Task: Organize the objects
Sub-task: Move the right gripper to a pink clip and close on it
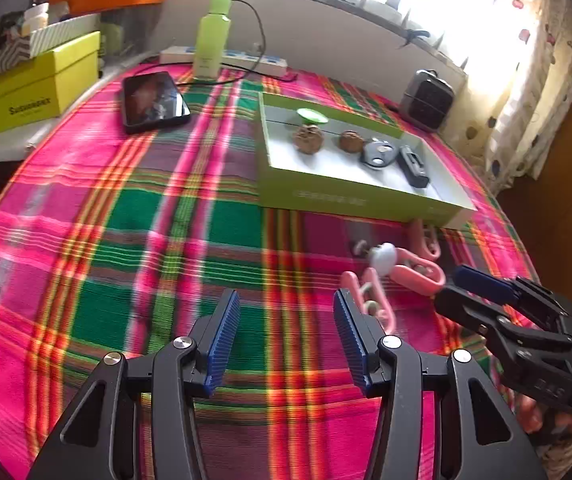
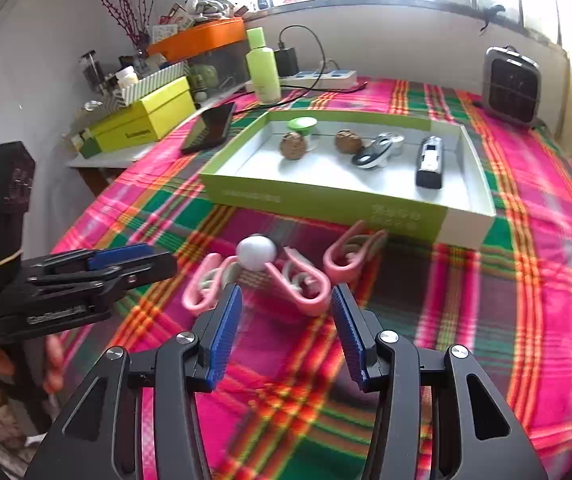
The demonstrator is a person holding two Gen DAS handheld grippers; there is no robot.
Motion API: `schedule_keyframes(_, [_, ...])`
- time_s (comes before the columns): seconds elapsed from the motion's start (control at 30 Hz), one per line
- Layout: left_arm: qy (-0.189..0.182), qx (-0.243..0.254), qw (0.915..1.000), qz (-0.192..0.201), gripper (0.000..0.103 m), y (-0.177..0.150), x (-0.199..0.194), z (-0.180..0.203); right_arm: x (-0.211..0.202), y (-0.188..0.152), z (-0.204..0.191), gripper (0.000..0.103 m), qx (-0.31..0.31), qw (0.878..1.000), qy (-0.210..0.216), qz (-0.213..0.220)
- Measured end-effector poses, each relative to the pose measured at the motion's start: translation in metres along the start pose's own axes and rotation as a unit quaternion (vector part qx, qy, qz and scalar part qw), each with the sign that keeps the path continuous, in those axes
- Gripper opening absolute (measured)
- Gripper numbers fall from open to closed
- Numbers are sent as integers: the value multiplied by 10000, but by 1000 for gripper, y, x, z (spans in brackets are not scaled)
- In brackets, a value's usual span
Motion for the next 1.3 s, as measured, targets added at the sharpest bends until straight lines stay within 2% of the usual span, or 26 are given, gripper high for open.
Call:
schedule_keyframes(0.07, [-86, 66, 9999, -32, 53, 0, 1, 6, 3, 3, 0, 48, -137, 9998, -125, -36])
schedule_keyframes(0.33, [-143, 259, 9993, -233, 54, -3, 9, 24, 19, 7, 2, 48, -523, 9970, -505, -275])
schedule_keyframes(0.6, [-145, 440, 9986, -265, 54, -3, 14, 37, 20, 5, 10, 48, -610, 9967, -400, -362])
schedule_keyframes(0.7, [-36, 489, 9984, -281, 54, -3, 15, 41, 20, 5, 11, 48, -653, 9963, -421, -368])
schedule_keyframes(0.97, [-40, 472, 9984, -298, 54, -5, 14, 43, 22, 6, 5, 48, -794, 9954, -352, -395])
schedule_keyframes(1.3, [230, 460, 9983, -277, 54, -3, 14, 37, 25, 8, -2, 48, -1007, 9935, -301, -427])
Point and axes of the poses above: each gripper's, at about its wrist camera, not at the fingertips, and x roughly the way its jaws point, z to its right, y to its top, the point moved 2 cm from there along x, roughly the way its jaws point, and after that the axes turned 9 degrees about -z, right-handed, at the moved point
